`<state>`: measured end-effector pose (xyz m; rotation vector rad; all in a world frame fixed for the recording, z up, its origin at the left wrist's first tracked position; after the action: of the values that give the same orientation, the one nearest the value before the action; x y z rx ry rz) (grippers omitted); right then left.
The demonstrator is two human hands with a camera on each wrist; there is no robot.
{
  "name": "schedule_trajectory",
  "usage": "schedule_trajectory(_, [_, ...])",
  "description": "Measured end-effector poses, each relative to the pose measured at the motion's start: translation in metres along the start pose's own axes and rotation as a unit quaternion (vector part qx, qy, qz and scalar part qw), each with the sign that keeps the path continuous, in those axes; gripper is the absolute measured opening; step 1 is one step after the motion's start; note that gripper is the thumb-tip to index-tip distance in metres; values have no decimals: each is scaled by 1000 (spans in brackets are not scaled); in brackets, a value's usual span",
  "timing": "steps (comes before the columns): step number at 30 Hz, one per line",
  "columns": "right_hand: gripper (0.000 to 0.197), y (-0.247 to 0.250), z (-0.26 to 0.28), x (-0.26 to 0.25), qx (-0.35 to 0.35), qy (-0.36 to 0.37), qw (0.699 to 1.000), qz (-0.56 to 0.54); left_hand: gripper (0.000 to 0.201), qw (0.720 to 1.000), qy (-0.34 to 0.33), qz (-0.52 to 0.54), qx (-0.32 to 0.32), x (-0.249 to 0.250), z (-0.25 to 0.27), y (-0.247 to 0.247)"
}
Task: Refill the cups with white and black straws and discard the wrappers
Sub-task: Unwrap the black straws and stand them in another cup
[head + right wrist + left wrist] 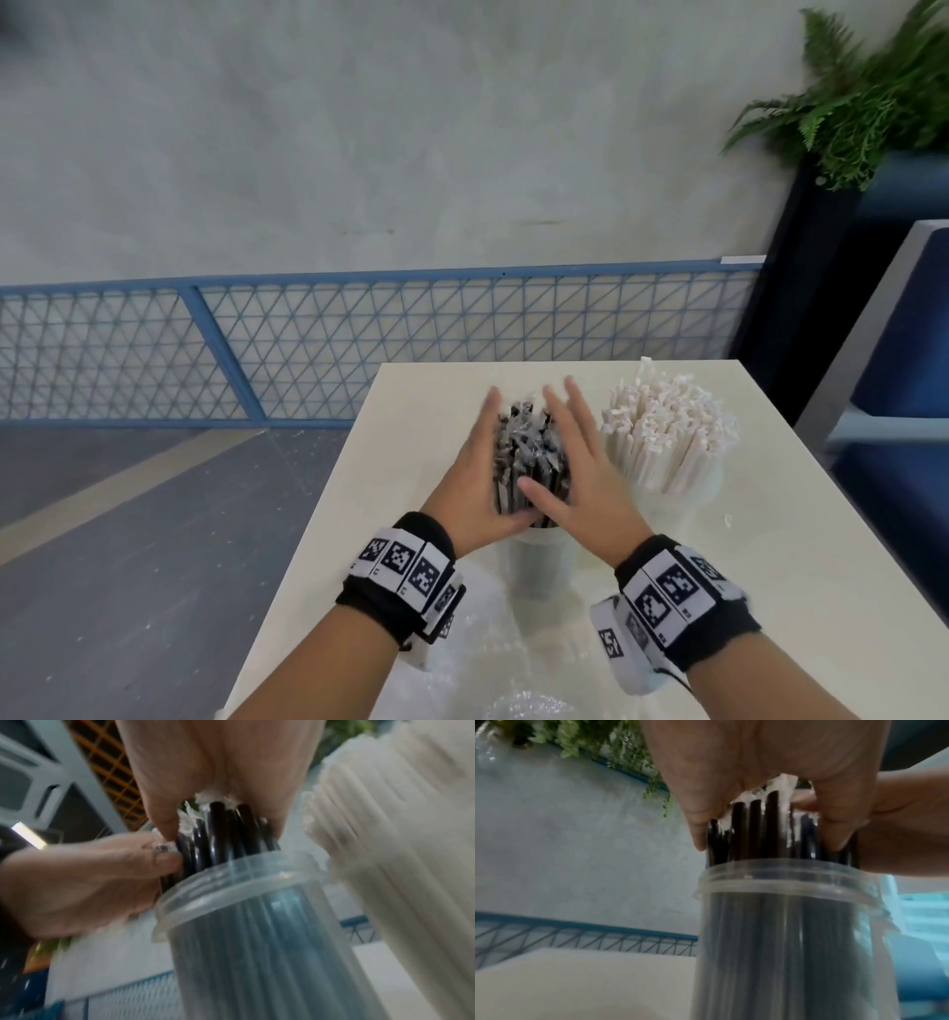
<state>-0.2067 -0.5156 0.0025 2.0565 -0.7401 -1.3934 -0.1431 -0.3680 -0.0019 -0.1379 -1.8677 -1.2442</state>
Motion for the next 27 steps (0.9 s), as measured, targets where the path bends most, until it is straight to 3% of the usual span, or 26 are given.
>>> schedule_trajectory(3, [117, 1, 10, 4, 29, -58, 987, -148, 133, 989, 63, 133, 20, -14, 4, 2])
schedule_trajectory(5, [126, -3, 11, 14, -31, -94, 977, -189, 122, 976, 90, 199, -1, -24, 0, -1])
schedule_trajectory(7, [125, 0, 6, 20, -113, -106, 975, -158, 103, 973, 82, 216, -17, -32, -6, -5])
schedule_trajectory(9, [110, 4, 1, 19, -138, -99, 979, -114, 95, 974, 80, 212, -13, -32, -12, -6])
schedule_trajectory(13, [71, 10, 0, 15, -45, -76, 989, -118, 78, 972, 62, 224, 29, -23, -19, -6])
schedule_trajectory(18, [46, 9, -3, 12, 35, -53, 989, -133, 82, 966, 28, 244, 77, -14, -24, -1])
schedule_trajectory(20, [56, 6, -3, 11, 53, -61, 992, -96, 90, 968, 25, 243, 54, -12, -22, 1])
schedule_trajectory(22, [87, 4, 0, 10, 67, -70, 994, -54, 106, 970, 32, 241, 19, -15, -19, 4])
schedule_trajectory(24, [114, 1, 2, 12, 60, -88, 991, -86, 121, 973, 58, 224, -8, -18, -17, 6])
schedule_trajectory(27, [117, 0, 2, 18, -26, -151, 975, -160, 123, 974, 88, 208, -34, -23, -18, 3])
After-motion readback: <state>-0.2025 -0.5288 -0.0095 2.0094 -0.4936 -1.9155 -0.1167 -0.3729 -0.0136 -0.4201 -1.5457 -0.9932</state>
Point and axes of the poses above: each hand's wrist, its own z-axis away from the middle knuckle, its own y-axis out of the back of the hand, x = y × z, the point moved 1 cm from there along -z, towards the middle knuckle, and after that the axes turned 13 degrees about -x, right-handed, at the moved point
